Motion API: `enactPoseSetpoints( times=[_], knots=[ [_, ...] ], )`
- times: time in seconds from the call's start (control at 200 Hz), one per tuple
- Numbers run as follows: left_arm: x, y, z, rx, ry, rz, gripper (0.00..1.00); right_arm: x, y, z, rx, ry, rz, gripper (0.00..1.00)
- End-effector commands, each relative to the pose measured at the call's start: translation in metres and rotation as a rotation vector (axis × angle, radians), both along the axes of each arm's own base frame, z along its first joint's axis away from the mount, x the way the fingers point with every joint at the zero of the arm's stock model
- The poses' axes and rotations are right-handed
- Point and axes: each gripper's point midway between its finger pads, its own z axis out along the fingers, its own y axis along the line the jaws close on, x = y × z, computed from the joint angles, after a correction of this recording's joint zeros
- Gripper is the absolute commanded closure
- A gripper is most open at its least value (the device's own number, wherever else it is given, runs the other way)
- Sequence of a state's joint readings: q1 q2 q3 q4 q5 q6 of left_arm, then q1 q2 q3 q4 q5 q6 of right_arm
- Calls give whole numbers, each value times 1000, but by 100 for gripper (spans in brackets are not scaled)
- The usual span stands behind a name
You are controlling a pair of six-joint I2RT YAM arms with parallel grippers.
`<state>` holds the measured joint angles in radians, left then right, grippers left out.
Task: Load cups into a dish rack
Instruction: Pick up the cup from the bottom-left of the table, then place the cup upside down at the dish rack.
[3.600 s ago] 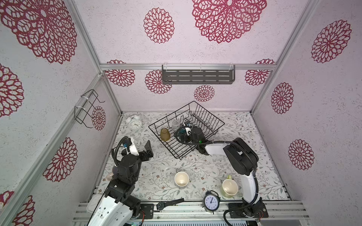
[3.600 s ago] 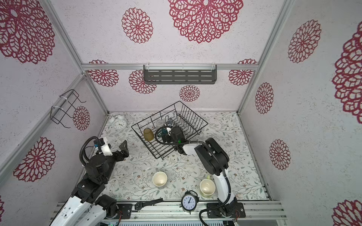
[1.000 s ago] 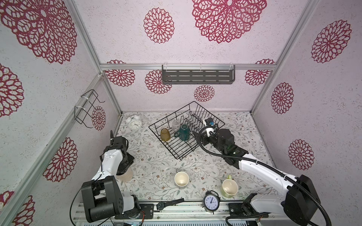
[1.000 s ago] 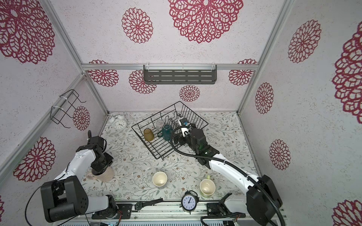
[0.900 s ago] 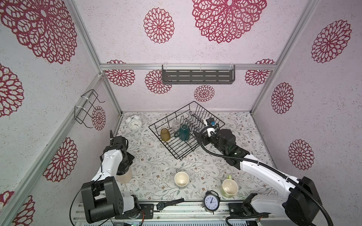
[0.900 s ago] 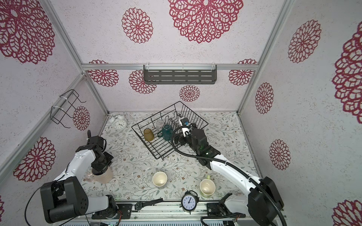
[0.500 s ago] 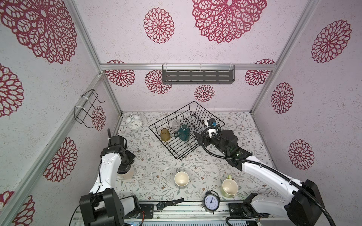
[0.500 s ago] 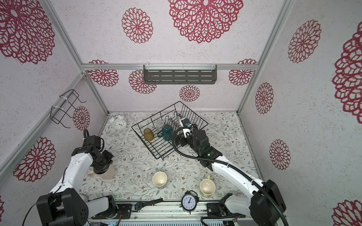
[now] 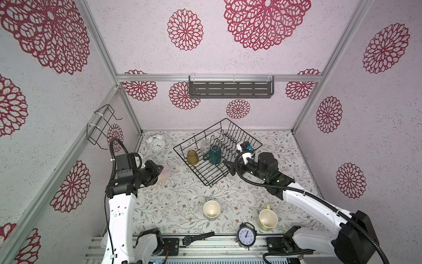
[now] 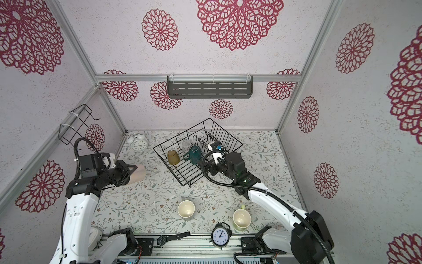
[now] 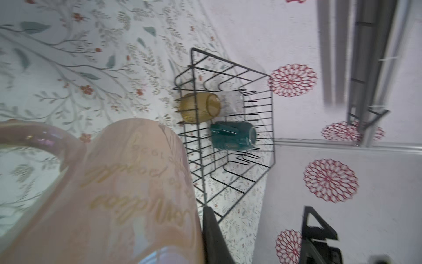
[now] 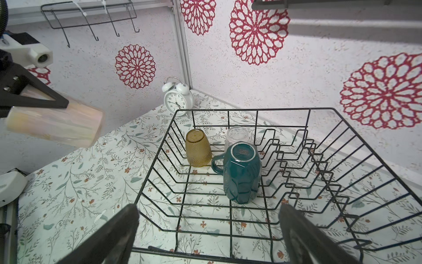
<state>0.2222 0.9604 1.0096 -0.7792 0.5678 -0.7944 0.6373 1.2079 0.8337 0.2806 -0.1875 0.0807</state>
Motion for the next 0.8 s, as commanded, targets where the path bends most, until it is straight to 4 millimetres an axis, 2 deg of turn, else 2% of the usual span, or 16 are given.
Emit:
enactPoseSetpoints(
  times=[0.0, 0.07, 0.25, 0.355, 0.53, 0.57, 0.701, 0.796],
  knots=[
    [13, -33, 59, -78, -268, -163, 100, 5, 0, 26, 147, 32, -30, 2],
    [12, -46, 68, -61, -307, -221, 100, 8, 4, 28, 242, 142, -47, 3],
    [6, -95, 92, -49, -407, -411, 100, -1, 37, 34, 451, 503, 107, 6],
    [1, -118, 108, -33, -489, -492, 100, -8, 49, 50, 618, 659, 192, 8],
    [-9, -143, 130, 36, -646, -585, 100, -9, 55, 67, 941, 908, 266, 8],
    [-11, -147, 131, 70, -685, -604, 100, -9, 58, 65, 977, 972, 271, 1],
    [-7, -149, 130, 189, -774, -565, 100, -2, 69, 44, 1030, 1186, 219, 1],
    [-10, -157, 135, 200, -897, -570, 100, 4, 70, 48, 1101, 1250, 200, 1]
  ],
)
